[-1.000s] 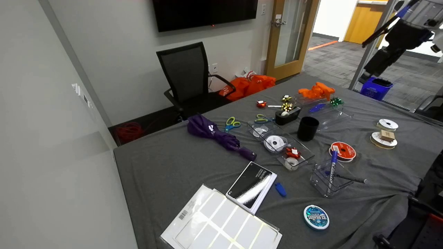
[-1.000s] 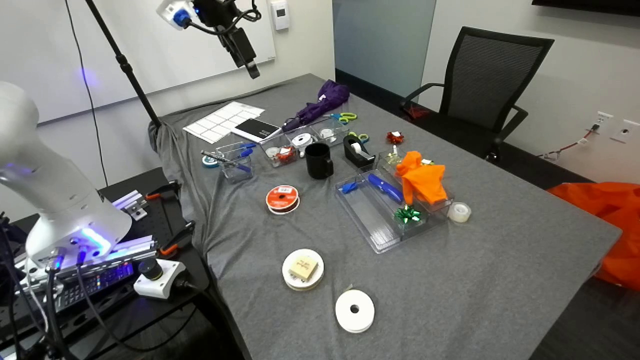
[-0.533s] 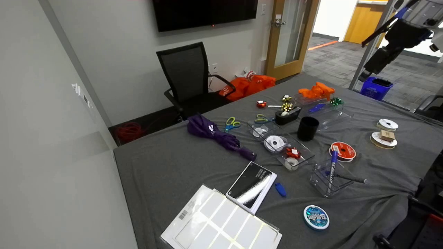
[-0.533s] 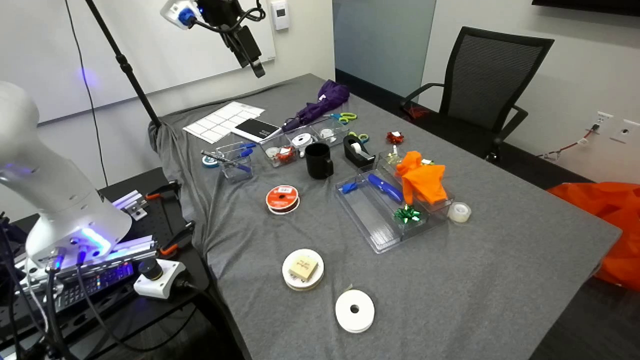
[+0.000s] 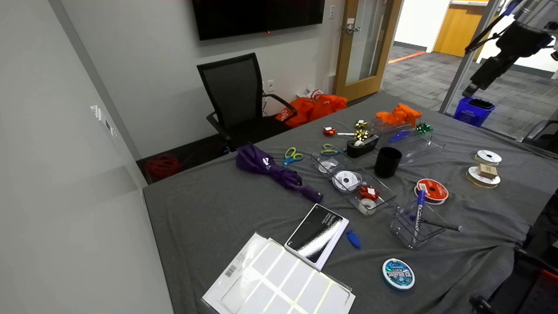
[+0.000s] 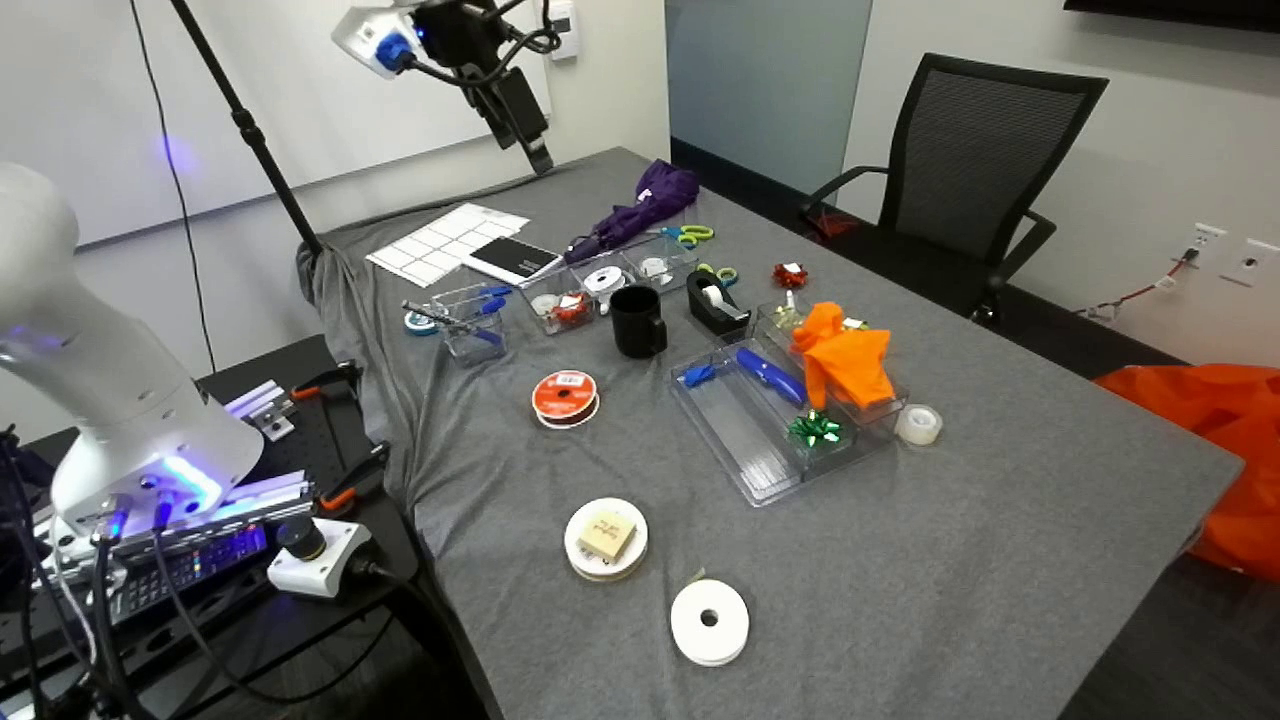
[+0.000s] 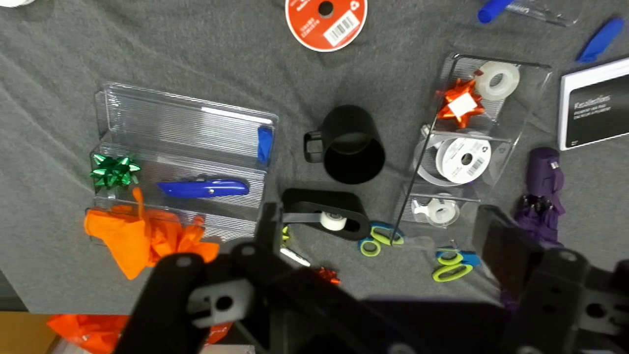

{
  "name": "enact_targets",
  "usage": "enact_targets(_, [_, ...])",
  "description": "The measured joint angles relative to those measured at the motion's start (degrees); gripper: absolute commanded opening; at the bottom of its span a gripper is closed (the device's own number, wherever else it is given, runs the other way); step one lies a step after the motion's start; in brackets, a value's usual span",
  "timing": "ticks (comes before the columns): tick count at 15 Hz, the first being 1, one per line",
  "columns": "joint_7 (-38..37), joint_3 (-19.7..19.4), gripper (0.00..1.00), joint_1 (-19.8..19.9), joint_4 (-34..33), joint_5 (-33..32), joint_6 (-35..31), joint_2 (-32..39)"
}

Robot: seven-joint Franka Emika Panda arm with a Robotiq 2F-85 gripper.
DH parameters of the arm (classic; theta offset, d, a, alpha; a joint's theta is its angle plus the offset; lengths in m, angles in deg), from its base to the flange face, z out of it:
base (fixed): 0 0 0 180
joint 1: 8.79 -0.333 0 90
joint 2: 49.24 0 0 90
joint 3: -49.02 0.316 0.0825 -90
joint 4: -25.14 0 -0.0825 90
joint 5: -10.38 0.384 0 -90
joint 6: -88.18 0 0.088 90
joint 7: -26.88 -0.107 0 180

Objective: Move the green ribbon to the large container on the left.

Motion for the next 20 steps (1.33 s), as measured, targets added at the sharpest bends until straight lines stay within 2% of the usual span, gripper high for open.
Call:
enact_targets(4, [6.9,-5.4,1.00,0.7,-6.5,7.3,-0.3,8.8])
enact_targets(9, [7.3,-4.5,1.00,2.0,-16.3,15.5,-1.4,23.5])
enact_targets(16, [4.6,0.9,1.00,8.8,-25.5,15.2,-15.9,40.1])
enact_targets(20, [-0.1,1.8,1.00,11.1,-28.8,10.8,-21.7,46.2])
